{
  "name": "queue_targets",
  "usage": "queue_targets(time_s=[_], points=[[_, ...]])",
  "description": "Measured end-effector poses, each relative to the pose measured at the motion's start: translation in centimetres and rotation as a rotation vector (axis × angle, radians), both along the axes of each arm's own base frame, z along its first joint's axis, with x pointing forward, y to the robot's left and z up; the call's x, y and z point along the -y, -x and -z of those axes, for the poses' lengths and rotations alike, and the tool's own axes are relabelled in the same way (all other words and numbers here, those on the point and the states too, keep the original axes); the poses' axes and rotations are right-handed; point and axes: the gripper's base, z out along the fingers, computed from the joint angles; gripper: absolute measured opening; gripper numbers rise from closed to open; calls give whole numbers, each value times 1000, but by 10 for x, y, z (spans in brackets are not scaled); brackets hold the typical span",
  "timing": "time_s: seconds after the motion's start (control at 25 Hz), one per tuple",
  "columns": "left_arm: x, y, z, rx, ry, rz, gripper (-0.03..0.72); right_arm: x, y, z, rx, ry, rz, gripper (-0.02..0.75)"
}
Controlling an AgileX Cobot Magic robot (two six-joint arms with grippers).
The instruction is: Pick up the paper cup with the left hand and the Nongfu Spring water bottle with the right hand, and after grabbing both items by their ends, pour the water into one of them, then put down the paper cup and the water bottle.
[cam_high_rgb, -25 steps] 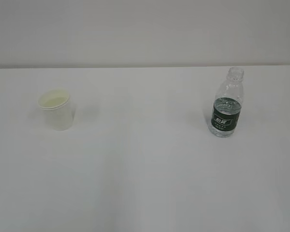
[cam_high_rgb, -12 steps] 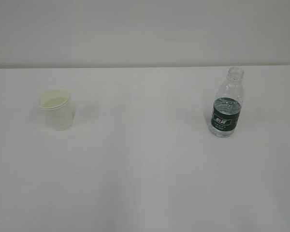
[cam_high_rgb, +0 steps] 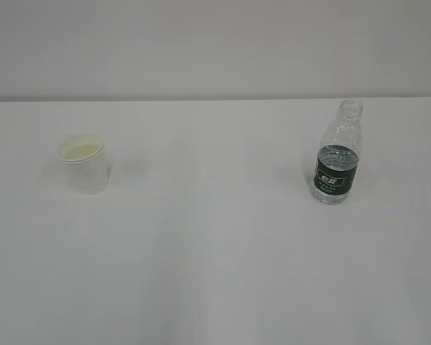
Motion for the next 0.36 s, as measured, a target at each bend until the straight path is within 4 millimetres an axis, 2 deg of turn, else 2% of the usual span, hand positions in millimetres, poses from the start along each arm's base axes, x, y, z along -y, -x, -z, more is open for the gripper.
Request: queue_targets(time_s=[0.36], points=[[1, 0, 0, -1, 15, 10, 450, 0, 0, 0, 0, -1, 0, 574]])
